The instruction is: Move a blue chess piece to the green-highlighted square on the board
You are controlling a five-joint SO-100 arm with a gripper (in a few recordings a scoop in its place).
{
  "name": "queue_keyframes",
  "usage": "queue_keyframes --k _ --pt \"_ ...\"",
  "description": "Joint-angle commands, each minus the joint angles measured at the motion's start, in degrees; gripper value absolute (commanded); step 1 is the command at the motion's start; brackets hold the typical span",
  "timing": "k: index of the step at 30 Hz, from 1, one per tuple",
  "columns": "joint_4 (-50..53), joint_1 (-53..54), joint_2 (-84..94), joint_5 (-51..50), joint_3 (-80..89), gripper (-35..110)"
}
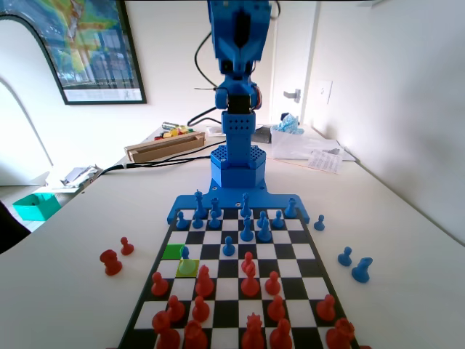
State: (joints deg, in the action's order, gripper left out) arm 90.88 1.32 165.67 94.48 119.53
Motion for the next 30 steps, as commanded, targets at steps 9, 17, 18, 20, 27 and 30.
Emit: queue_keyframes --k 9,17,18,20,27,30 --pt "-1.41 7.73 -31.38 -4.22 -17.49 1" --pt "-8.7 14.68 -53.79 -6.59 -22.76 1" --pt "-10.28 15.56 -56.16 -7.12 -22.76 1" --pt "-12.83 17.14 -61.08 -7.65 -23.47 1" --pt "-18.98 20.92 -76.38 -9.49 -26.63 1" --pt "-20.74 21.36 -80.24 -10.37 -26.72 2"
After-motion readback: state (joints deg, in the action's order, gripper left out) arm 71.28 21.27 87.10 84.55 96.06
